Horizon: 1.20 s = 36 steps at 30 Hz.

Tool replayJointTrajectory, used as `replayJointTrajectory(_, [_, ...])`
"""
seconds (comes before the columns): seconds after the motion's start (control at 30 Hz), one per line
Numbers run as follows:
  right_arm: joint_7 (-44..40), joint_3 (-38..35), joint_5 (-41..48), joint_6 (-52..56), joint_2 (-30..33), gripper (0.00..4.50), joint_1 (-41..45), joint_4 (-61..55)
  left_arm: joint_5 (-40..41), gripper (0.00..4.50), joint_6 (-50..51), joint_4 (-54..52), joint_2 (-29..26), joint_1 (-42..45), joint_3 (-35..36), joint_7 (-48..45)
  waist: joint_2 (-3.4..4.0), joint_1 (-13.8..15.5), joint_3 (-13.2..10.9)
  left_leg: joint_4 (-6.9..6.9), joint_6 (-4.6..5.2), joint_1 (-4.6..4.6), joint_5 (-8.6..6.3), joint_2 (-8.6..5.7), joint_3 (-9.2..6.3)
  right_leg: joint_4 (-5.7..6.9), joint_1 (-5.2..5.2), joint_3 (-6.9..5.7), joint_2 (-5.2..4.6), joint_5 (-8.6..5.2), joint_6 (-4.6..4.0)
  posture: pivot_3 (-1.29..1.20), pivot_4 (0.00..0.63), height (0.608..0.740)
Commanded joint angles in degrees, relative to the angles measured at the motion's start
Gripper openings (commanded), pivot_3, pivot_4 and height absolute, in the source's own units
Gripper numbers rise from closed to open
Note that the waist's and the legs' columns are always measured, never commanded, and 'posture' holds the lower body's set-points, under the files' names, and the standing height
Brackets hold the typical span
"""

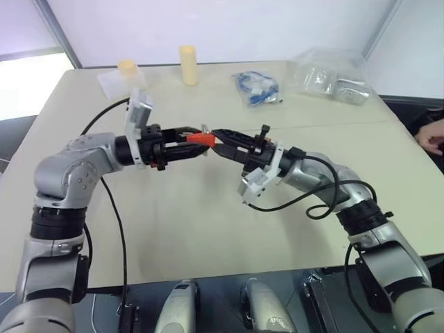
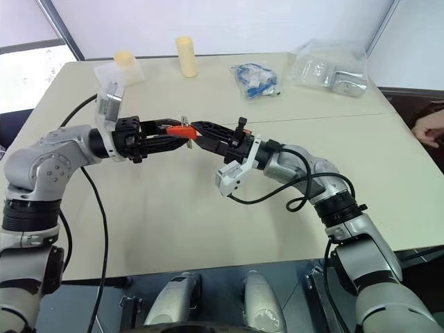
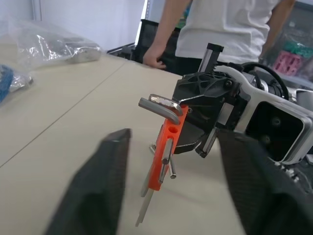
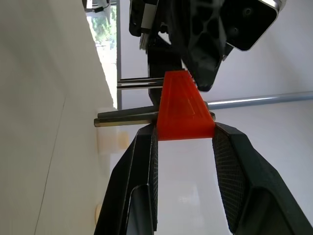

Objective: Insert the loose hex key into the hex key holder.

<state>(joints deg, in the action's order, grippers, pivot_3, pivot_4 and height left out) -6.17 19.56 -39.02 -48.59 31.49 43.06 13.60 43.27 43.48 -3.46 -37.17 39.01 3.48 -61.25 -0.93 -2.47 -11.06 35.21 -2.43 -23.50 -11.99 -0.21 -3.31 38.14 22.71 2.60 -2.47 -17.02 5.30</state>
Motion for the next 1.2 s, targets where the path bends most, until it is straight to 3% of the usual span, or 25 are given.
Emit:
replayJointTrajectory(0.03, [-0.1,-1.8,1.7,0.3,-0.1,1.01,0.2,-2.8,0.1,0.56,-0.6,-1.2,0.0,0.2,0.7,-0.4,0.00,0.0,0.0,0.00,0.00,0.00,0.00,0.00,0.00,0.00,0.00,0.00,0.00,0.00,0.00,0.00,0.150,0.740])
replayJointTrajectory(0.07, [-0.3,-1.8,1.8,0.4,-0.1,1.01,0.1,-2.9,0.1,0.05,-0.6,-1.2,0.1,0.2,0.8,-0.4,0.00,0.0,0.0,0.00,0.00,0.00,0.00,0.00,0.00,0.00,0.00,0.00,0.00,0.00,0.00,0.00,0.150,0.740])
replayJointTrajectory(0.47, [-1.5,-1.7,2.7,1.1,-0.1,1.01,-0.2,-3.1,-1.4,0.05,-1.4,-1.1,0.5,0.2,0.1,-0.3,0.00,0.0,0.0,0.01,0.00,0.00,0.00,0.00,0.00,0.01,0.00,0.00,0.00,0.00,0.00,0.00,0.150,0.740])
replayJointTrajectory(0.7, [-3.0,-1.7,4.1,2.5,-0.2,4.47,-0.8,-3.5,-1.6,0.00,-1.6,-1.4,0.6,0.0,-0.1,-0.3,0.00,0.0,0.0,0.01,0.00,0.00,0.00,0.00,0.00,0.02,0.00,0.00,0.00,0.00,0.00,0.00,0.150,0.740])
replayJointTrajectory(0.83, [-5.1,-2.1,5.2,4.3,1.0,4.47,-2.9,-4.7,-1.8,0.00,-1.8,-1.8,0.7,-0.2,0.0,0.0,0.00,0.1,0.0,0.02,0.00,0.00,0.00,0.00,0.00,0.02,0.00,0.00,0.00,0.00,0.00,0.00,0.150,0.740])
replayJointTrajectory(0.97, [-14.0,-2.9,10.4,11.8,3.8,4.47,-5.1,-3.9,-2.5,0.00,-2.6,-2.7,0.5,-0.7,0.1,0.2,0.00,0.2,0.0,0.05,0.00,0.00,0.00,-0.01,0.00,0.01,-0.04,0.00,-0.02,0.00,0.00,0.00,0.150,0.740])
replayJointTrajectory(1.07, [-31.8,-4.5,23.9,28.1,6.3,4.47,-5.0,-3.4,-4.2,0.00,-4.0,-3.4,0.1,-1.1,-0.2,0.4,0.00,0.1,0.0,0.10,0.00,0.01,0.00,0.00,0.00,0.02,-0.09,-0.01,-0.02,0.01,0.01,0.00,0.150,0.740])
replayJointTrajectory(1.2, [-54.6,-4.7,36.7,36.5,14.6,4.47,-1.3,-4.2,-6.0,0.00,-5.6,-5.3,0.2,-2.6,-0.8,0.9,0.04,0.2,0.0,0.10,0.06,0.04,-0.03,0.00,0.00,-0.04,-0.16,-0.05,-0.05,0.00,0.02,0.00,0.150,0.740])
